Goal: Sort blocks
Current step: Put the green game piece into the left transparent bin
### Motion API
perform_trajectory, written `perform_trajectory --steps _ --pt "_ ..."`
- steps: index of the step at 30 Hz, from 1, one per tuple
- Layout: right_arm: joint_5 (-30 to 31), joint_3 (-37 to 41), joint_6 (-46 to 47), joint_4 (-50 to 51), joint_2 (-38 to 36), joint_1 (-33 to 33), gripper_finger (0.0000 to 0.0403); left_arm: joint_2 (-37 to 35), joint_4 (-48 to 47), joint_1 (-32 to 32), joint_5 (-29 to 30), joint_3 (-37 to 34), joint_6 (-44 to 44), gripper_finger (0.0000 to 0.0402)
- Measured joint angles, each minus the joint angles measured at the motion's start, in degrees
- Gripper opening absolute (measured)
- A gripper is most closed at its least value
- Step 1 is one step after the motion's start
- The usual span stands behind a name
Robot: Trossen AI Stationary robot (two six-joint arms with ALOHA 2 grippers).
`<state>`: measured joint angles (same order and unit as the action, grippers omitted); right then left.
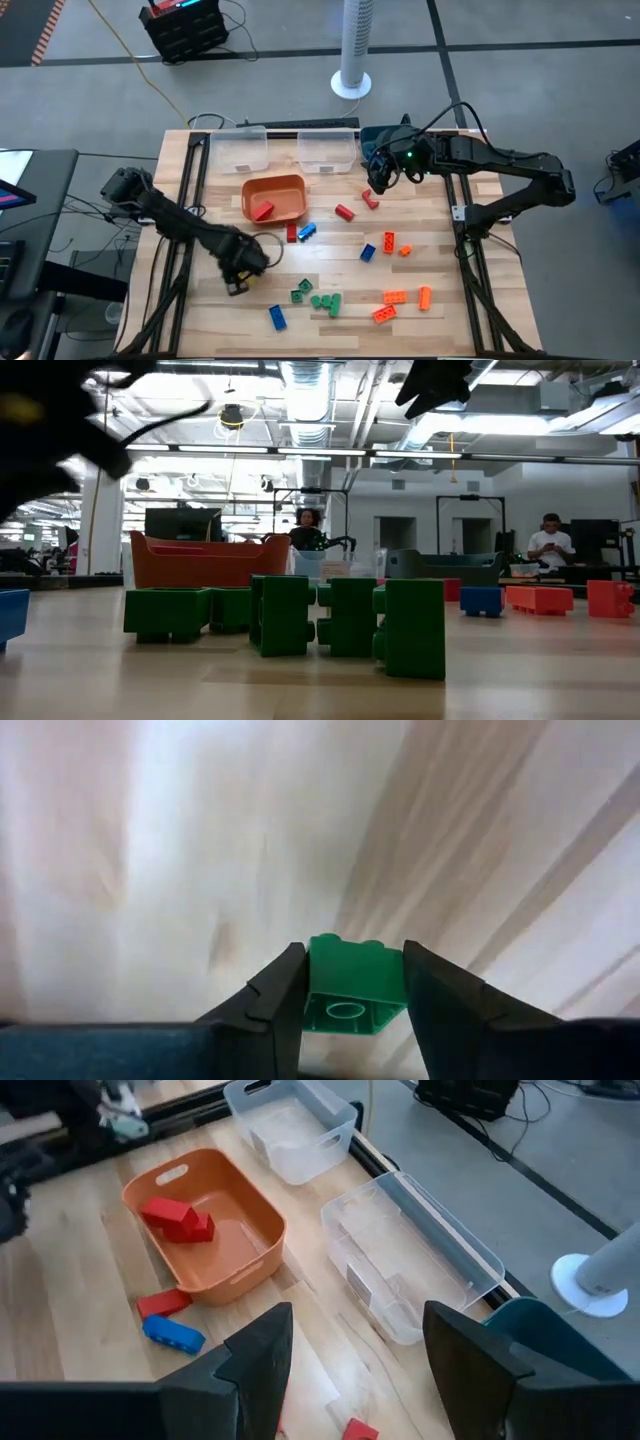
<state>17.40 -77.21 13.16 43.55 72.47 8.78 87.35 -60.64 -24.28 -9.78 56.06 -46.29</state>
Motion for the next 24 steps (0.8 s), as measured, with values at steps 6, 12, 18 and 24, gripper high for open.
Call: perform_trajectory --steps 6,12,18,24 --pt "-0.5 5.9 -9.1 -0.5 -0.4 3.0 0.0234 0.0 0.5 8.4 13.0 11.5 1.6 0.0141" --pt "-5.5 12.9 -9.9 -10.7 -2.4 1.1 0.0234 0.0 7.4 15.9 23.5 21.3 4.0 0.0141" --pt "-5.5 14.4 -7.5 -13.3 -2.3 -3.1 0.0234 0.0 18.0 21.6 26.5 24.2 10.0 0.0142" --pt "-5.5 14.7 -3.2 -11.3 -2.2 -6.3 0.0234 -0.1 17.7 30.6 25.5 22.3 17.0 0.0142"
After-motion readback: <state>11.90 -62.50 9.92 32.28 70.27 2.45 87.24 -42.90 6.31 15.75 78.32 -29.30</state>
